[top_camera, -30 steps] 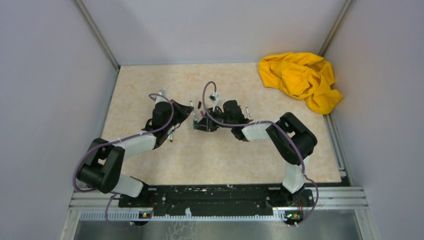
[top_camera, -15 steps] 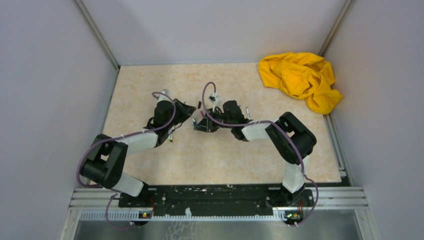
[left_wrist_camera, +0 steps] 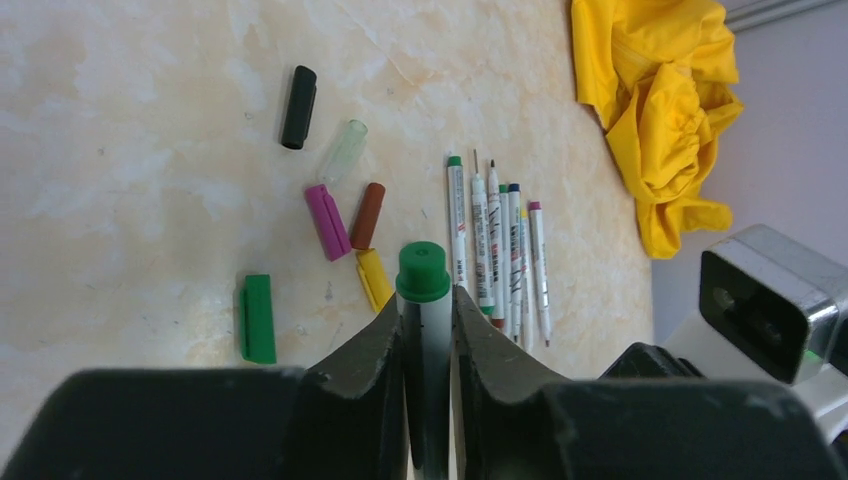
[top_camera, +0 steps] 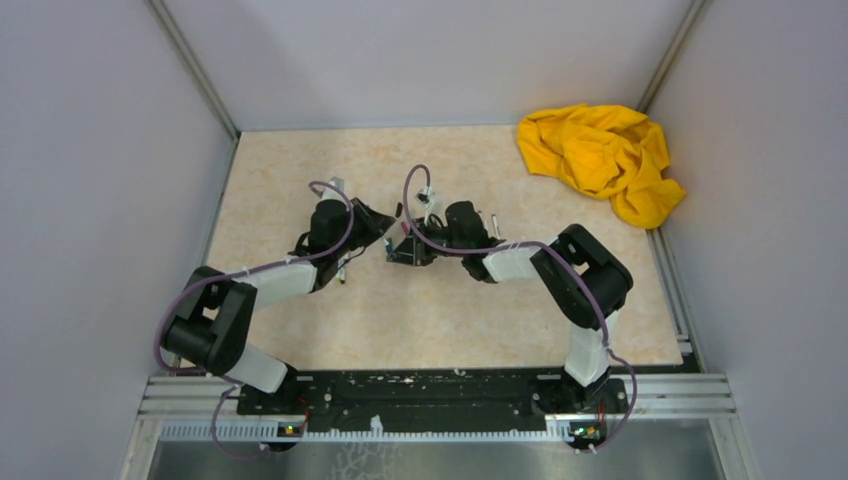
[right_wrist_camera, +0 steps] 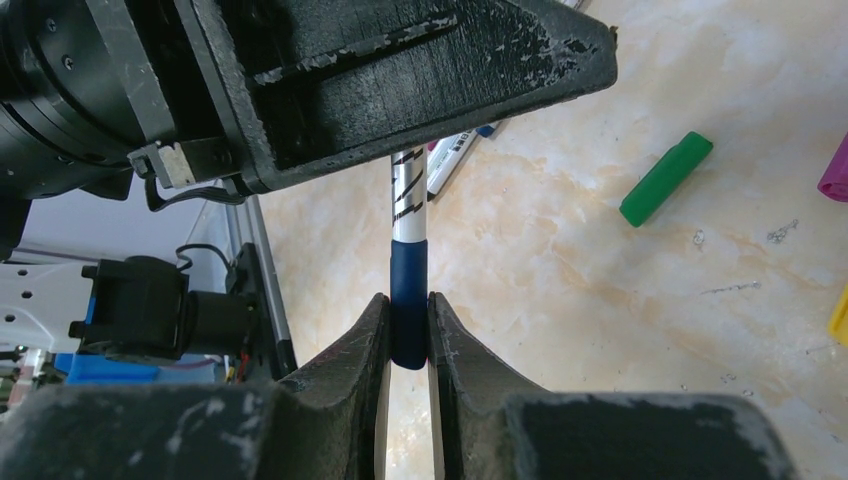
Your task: Open the pen caps
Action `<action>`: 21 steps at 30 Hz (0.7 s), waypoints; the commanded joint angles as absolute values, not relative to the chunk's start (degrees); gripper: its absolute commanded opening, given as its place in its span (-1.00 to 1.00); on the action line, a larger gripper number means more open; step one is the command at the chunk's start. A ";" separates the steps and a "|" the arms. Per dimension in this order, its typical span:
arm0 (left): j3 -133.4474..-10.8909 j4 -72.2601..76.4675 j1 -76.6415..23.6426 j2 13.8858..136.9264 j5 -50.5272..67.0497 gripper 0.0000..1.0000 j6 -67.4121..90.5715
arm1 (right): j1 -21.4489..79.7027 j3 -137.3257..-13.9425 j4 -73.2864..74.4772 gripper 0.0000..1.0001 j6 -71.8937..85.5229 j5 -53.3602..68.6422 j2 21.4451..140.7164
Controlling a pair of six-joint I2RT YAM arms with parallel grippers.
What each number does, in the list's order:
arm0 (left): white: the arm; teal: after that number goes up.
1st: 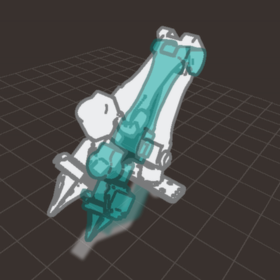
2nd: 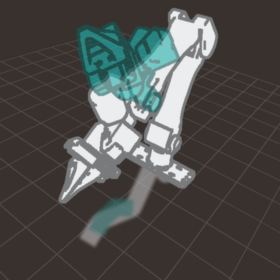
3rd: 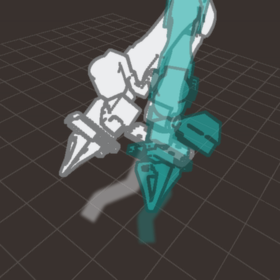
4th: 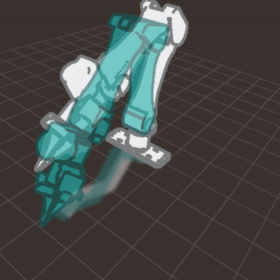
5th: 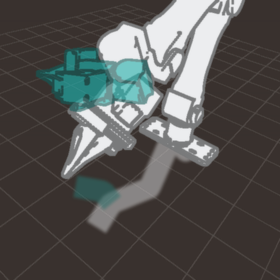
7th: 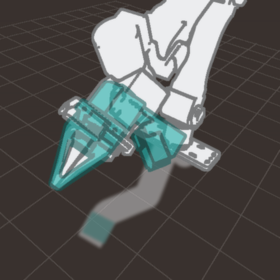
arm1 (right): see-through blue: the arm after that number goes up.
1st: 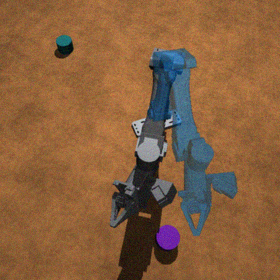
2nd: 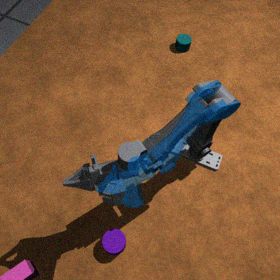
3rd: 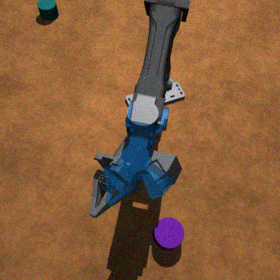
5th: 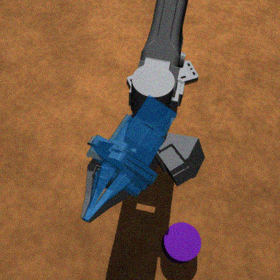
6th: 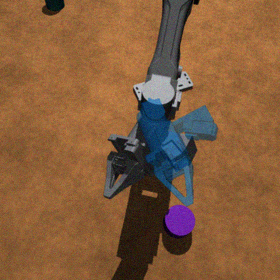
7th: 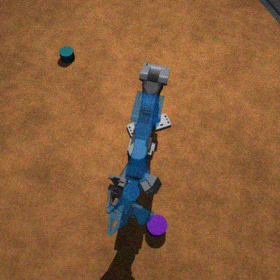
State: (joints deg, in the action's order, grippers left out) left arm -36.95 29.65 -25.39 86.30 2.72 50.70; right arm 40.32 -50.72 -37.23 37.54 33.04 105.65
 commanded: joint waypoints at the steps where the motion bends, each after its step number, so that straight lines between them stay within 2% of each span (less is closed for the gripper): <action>1: -37.69 29.14 -25.31 85.04 2.40 -0.82 49.66 | 39.81 -52.49 -39.38 -1.00 36.64 33.19 104.97; 2: -37.76 28.82 -25.22 85.03 2.22 -1.00 49.66 | 39.81 -52.55 -39.02 -1.00 36.55 33.02 104.96; 10: -40.97 28.99 -23.80 88.43 0.70 -1.00 47.14 | 39.09 -51.63 -33.46 -1.00 33.87 32.23 103.45; 17: -47.46 30.28 -16.11 94.56 4.22 -1.00 48.86 | 38.60 -40.33 -34.60 -1.00 31.97 29.43 98.18; 21: -51.67 31.02 -13.65 98.68 8.11 -1.00 50.45 | 38.36 -38.07 -35.14 -1.00 32.30 28.05 96.61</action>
State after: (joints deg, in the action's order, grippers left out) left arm -47.97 28.71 -15.33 95.61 4.36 49.50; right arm 38.96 -39.09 -33.32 33.56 29.63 100.22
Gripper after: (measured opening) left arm 0.188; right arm 0.148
